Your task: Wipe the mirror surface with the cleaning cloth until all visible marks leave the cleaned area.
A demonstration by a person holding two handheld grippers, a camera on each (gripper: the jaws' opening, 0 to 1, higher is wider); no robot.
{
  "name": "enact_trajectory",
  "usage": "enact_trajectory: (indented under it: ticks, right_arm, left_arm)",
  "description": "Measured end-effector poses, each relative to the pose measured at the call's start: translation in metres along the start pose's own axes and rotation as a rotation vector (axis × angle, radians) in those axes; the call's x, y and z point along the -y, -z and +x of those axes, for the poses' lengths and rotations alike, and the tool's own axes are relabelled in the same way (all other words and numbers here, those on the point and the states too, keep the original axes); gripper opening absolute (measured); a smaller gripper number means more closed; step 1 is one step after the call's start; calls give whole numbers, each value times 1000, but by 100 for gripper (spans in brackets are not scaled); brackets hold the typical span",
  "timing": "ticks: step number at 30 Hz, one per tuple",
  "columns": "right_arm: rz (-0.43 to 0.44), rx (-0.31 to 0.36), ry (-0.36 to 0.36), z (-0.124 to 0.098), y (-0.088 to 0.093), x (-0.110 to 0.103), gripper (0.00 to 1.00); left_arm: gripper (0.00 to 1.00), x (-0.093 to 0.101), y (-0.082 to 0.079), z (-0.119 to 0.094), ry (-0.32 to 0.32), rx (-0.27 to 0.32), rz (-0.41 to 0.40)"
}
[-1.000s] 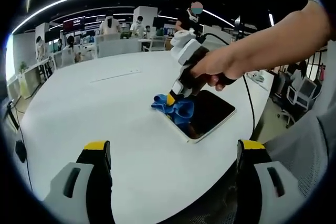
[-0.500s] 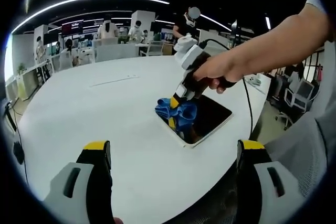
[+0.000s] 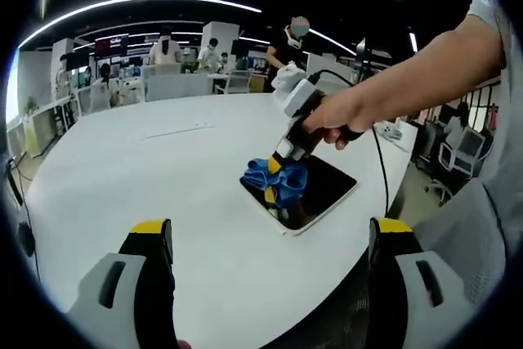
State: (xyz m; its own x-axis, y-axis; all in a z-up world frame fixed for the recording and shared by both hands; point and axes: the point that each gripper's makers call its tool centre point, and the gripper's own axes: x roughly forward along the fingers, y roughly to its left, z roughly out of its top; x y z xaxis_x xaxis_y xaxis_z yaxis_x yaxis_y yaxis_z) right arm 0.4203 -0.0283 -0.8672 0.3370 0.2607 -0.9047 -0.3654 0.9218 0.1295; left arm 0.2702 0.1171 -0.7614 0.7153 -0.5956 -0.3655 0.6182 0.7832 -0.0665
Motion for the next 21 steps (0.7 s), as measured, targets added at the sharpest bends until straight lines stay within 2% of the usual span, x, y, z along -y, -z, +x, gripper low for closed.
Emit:
enact_trajectory:
  ticks: [2, 4, 6, 9, 10, 14, 18, 21]
  right_arm:
    - [-16, -9, -2, 1, -1, 0, 0]
    - [-1, -10, -13, -1, 0, 2, 0]
    - [-2, 5, -17, -3, 2, 1, 0]
    - [26, 4, -6, -1, 0, 2, 0]
    - [35, 2, -4, -1, 0, 2, 0]
    - [4, -2, 46, 0, -1, 1, 0]
    - [7, 26, 54, -1, 1, 2, 0]
    - [18, 32, 49, 2, -1, 4, 0]
  left_arm:
    - [99, -5, 12, 1, -12, -25, 5]
    - [99, -5, 26, 0, -1, -84, -17]
    - [99, -7, 18, 2, 0, -45, -29]
    - [99, -1, 22, 1, 20, -71, -32]
    - [99, 0, 20, 1, 25, -60, -33]
    - [99, 4, 21, 2, 43, -66, -36]
    - [99, 1, 16, 0, 25, -42, -34]
    - [99, 3, 20, 1, 32, -64, -32]
